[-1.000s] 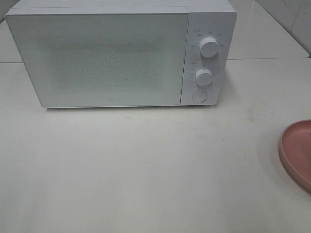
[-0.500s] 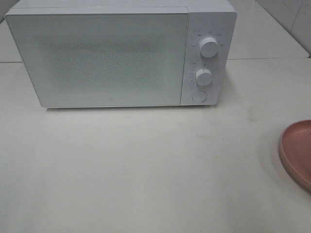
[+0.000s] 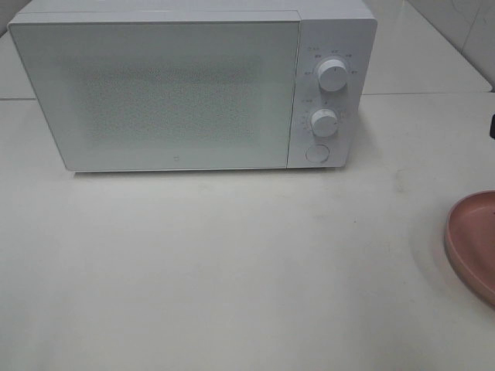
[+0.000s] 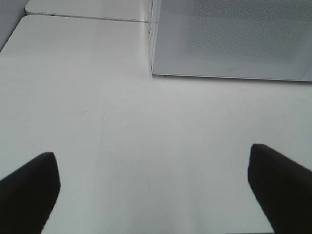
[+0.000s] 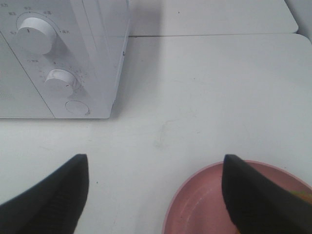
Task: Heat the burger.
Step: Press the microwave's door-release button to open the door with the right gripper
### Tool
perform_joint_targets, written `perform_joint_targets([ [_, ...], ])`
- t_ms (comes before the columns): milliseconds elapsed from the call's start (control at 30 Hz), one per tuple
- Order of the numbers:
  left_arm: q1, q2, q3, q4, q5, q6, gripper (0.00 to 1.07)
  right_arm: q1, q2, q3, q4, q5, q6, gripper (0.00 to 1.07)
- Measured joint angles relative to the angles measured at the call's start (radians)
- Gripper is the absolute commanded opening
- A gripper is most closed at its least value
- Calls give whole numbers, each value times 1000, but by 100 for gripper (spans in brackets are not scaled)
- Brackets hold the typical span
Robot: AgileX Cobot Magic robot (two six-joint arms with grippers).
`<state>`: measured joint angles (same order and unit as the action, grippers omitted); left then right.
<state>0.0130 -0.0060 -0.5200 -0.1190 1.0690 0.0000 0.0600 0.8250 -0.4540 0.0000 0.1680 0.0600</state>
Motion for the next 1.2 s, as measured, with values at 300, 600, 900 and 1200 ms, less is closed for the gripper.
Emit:
perform_joint_targets([
  [300, 0, 0, 0, 0, 0, 0, 99, 0, 130, 0, 5, -126, 20, 74],
  [600, 0, 0, 0, 0, 0, 0, 99, 0, 272, 0, 0, -299, 20, 74],
  [900, 0, 0, 0, 0, 0, 0, 99, 0, 394, 28, -21, -484, 20, 74],
  [1200, 0, 0, 0, 0, 0, 0, 99, 54, 477, 134, 26, -748, 9, 74],
])
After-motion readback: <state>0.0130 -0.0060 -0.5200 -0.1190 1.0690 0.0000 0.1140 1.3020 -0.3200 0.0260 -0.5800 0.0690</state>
